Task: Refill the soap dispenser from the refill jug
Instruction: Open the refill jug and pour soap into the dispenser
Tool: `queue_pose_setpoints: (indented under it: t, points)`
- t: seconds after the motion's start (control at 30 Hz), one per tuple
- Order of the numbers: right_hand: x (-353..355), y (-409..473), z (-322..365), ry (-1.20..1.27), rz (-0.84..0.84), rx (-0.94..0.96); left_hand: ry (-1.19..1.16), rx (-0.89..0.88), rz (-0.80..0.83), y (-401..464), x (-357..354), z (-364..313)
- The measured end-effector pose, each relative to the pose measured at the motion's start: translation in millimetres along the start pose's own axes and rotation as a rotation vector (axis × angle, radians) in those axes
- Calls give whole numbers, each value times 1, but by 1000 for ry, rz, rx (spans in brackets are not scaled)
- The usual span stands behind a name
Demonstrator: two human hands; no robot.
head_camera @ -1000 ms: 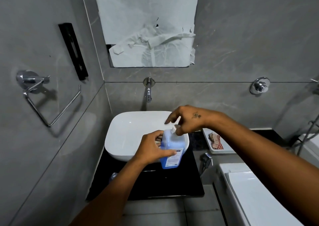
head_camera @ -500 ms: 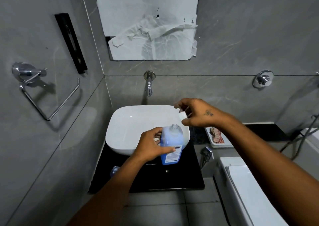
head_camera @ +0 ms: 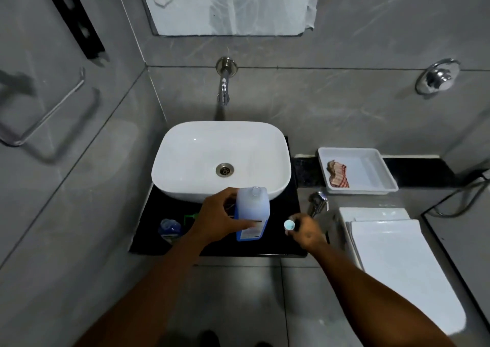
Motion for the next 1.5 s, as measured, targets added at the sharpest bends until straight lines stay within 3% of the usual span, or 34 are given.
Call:
queue_pose_setpoints:
  t: [0.2, 0.3, 0.43, 0.57, 0.63, 0.9, 1.03, 1.13, 1.23, 1.33, 1.5]
  points:
    - [-16, 19, -24, 108, -43, -94, 22, 36, -17, -3, -4, 14]
    - [-17, 29, -22, 4, 18, -85, 23, 41, -28, -1, -6, 17]
    - [-11, 26, 15, -160, 95, 109, 11, 55, -36, 2, -9, 21]
    - [-15, -5, 63, 163, 434, 356, -14, 48, -28, 3, -14, 18]
    - [-12, -18, 84, 305, 478, 398, -17, 49, -12, 3, -16, 15]
    - [-7, -36, 109, 439, 367, 478, -60, 19, 11, -4, -3, 9]
    - [-14, -37, 99, 453, 346, 465, 26, 25, -243, -38, 60, 47]
    - [-15, -37, 89, 419, 319, 448, 57, 187, -406, -73, 101, 108]
    - [-19, -39, 83, 404, 281, 429, 49, 381, -323, -83, 107, 155]
    - [-24, -41, 82, 381, 271, 417, 32, 409, -162, -72, 93, 174]
    - [-24, -45, 84, 337, 233, 404, 34, 439, -159, -64, 88, 192]
Point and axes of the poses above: each hand's wrist, its own y-axis towards the middle knuckle, its own x-axis out of the back of the hand, z = x × y, the point moved 7 cm from there along y, towards the middle knuckle, and after that the axes turned 6 degrees about y, right-handed, at the moved point
